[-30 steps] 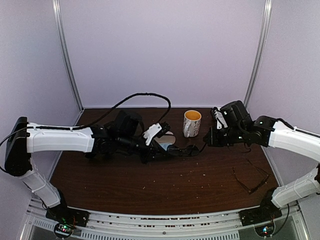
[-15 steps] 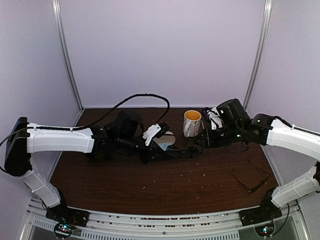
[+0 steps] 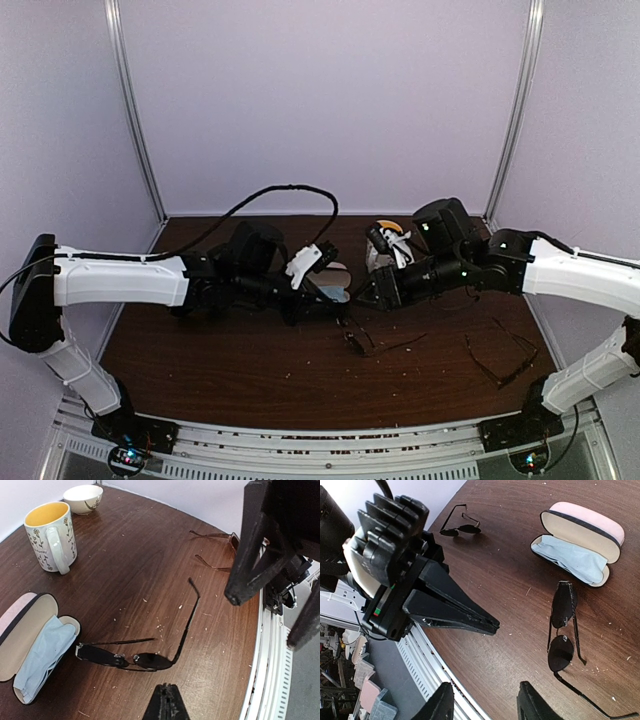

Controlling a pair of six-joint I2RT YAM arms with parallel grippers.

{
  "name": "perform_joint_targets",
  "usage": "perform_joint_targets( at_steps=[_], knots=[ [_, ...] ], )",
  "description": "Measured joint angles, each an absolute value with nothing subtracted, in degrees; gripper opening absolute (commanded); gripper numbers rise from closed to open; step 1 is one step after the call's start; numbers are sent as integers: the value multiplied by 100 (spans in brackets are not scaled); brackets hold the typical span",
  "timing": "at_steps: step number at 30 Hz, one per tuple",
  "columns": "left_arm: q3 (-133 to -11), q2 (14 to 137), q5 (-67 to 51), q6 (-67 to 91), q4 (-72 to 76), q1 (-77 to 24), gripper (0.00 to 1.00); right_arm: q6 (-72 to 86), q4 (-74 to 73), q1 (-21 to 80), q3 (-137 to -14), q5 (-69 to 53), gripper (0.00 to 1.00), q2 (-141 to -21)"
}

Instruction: Organize the sunglasses

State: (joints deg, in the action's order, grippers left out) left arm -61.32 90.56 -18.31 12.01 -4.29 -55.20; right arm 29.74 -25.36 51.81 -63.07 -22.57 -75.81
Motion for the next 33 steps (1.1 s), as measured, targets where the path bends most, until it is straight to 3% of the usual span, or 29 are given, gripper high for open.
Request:
perform_joint_targets(
  at_steps=[14, 21, 26, 33],
  knots=[
    [-6023, 9056, -1785, 1216, -388, -5520, 0, 2908, -2602, 5179, -6346, -1780, 46, -7575],
    [-5693, 8921, -1455, 1293, -360, -5518, 7, 2834, -2683, 5179, -5905, -1271, 61, -7454],
    [-5419, 8680, -1197, 1361, -373, -5516, 9, 2803, -2512, 5227, -5360, -1133, 61, -7660],
    [-5140, 8475, -1013, 1466, -381, -5507, 11, 2283, -2451, 5315, -5690, -982, 53, -9015]
  ],
)
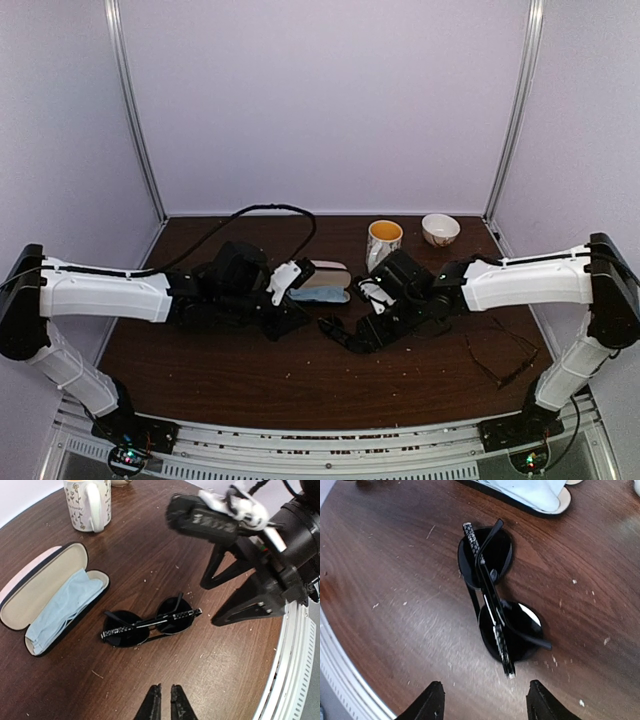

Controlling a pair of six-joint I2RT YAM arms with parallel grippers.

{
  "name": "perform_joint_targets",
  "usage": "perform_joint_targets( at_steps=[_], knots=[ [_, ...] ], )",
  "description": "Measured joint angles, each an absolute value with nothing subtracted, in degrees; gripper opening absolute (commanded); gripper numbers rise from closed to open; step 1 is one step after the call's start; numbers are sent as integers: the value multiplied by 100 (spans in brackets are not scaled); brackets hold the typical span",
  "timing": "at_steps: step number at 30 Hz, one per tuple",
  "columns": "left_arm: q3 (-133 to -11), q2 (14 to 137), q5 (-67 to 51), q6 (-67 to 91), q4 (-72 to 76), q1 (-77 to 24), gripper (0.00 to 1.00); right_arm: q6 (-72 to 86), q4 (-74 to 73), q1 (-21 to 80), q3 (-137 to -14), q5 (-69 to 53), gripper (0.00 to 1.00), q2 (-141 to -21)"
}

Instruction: Organize the sunglasses

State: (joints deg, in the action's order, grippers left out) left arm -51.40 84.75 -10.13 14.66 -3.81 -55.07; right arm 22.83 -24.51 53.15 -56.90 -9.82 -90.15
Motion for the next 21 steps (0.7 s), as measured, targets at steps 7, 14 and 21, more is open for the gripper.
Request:
perform_joint_targets(
  at_steps=[7, 14, 21],
  knots=[
    [-4845, 8259, -895, 1616, -397, -5507, 11, 1577, -2637, 5334, -6862, -786, 43, -10143],
    [-4539, 7881, -725, 1732, -434, -5507, 11, 1085, -2891, 5334, -7546, -698, 36, -10809],
    [-4399, 7717, -633, 1791, -469, -5507, 11, 755, -3162, 5334, -7767, -674, 32, -11157]
  ],
)
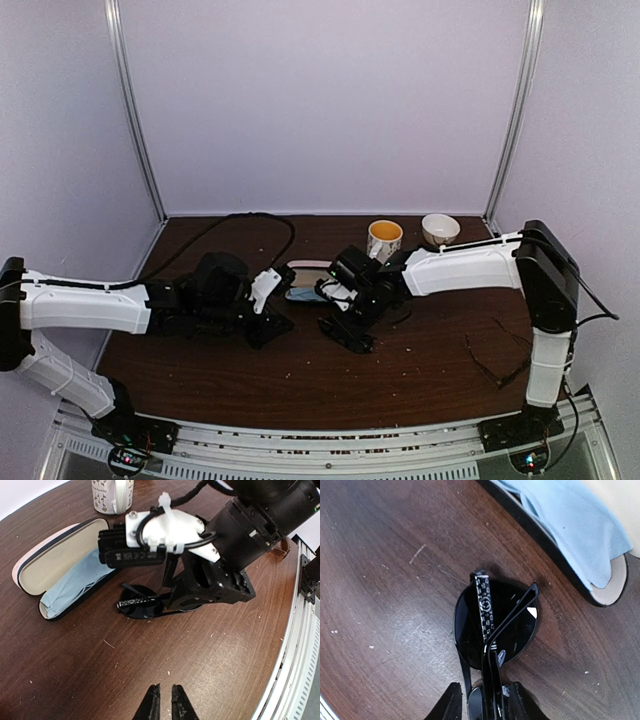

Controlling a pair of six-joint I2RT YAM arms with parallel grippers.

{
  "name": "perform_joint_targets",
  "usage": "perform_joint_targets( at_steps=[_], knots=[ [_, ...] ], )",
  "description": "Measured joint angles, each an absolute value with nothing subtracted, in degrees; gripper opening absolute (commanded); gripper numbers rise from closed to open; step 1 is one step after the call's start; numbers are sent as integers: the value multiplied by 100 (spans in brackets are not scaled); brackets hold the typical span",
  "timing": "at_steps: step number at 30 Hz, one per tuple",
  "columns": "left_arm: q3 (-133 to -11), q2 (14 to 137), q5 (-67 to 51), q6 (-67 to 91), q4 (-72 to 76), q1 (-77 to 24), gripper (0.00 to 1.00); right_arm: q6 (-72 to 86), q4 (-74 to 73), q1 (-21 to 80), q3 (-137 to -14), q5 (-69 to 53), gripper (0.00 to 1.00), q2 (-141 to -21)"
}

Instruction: Organize the sunglasses

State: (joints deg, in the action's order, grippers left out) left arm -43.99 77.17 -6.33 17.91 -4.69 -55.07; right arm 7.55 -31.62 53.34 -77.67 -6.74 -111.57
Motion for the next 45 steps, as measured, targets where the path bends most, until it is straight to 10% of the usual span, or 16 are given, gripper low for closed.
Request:
perform_joint_targets(
  at_steps=[14, 27, 39, 45],
  knots=[
    [-4357, 7714, -633, 1863, -467, -5507, 11, 307, -3240, 5334, -7787, -611, 0, -11434],
    [-4252, 7341, -478, 1900, -489, -5507, 16, -143, -3557, 5334, -7806, -497, 0, -11216],
    [-4038, 6842, -78, 1916, -620, -5478, 87, -1393, -3966, 5334, -8235, -432, 0, -10462],
    [-3946, 6709, 58, 1942, -668, -5474, 93, -2187, -3968, 5332, -8409, -421, 0, -10438]
  ],
)
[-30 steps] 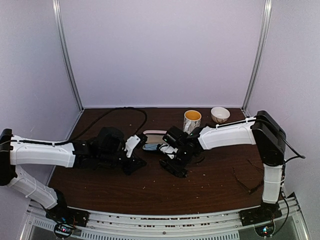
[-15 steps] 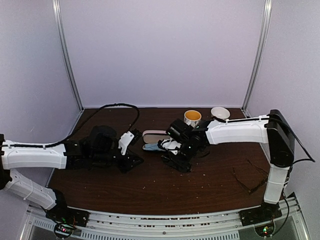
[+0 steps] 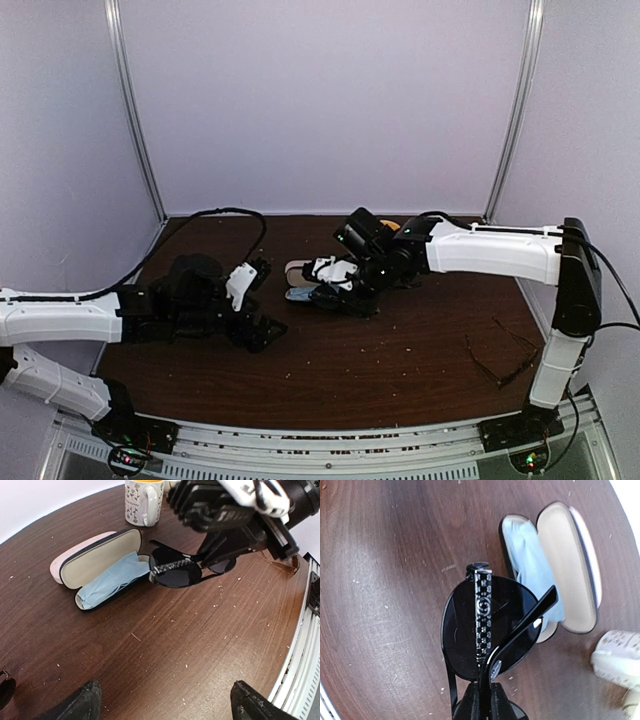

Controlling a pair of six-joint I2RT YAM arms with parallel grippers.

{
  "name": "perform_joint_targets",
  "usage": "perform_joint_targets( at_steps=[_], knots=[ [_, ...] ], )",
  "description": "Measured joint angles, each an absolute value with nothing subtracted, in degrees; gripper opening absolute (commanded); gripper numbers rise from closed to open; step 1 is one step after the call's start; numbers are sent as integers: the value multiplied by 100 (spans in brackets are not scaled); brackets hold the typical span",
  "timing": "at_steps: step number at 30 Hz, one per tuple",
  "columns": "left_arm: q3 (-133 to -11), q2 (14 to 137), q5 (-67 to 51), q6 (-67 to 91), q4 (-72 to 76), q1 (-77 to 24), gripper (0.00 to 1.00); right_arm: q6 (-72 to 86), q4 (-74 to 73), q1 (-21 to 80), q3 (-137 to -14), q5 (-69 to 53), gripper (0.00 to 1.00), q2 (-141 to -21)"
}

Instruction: Organize the sunglasses

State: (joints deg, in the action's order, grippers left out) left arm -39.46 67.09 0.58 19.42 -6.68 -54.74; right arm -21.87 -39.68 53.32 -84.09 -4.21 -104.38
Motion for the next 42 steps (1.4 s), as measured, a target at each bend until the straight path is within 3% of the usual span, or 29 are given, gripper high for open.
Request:
perform_joint_targets(
  at_steps=[18, 29, 42],
  knots=[
    [-3778, 6479, 176, 1949, -779, -5474, 91, -4034, -3448, 5135, -9929, -255, 0, -11924],
    [-3778, 6482, 174, 1977, -781, -5474, 91, -4486, -3411, 4960, -10866, -174, 0, -12901],
    [-3778, 6676, 148, 2005, -777, -5446, 90, -4449, -3695, 4915, -11010, -99, 0, -13192]
  ],
)
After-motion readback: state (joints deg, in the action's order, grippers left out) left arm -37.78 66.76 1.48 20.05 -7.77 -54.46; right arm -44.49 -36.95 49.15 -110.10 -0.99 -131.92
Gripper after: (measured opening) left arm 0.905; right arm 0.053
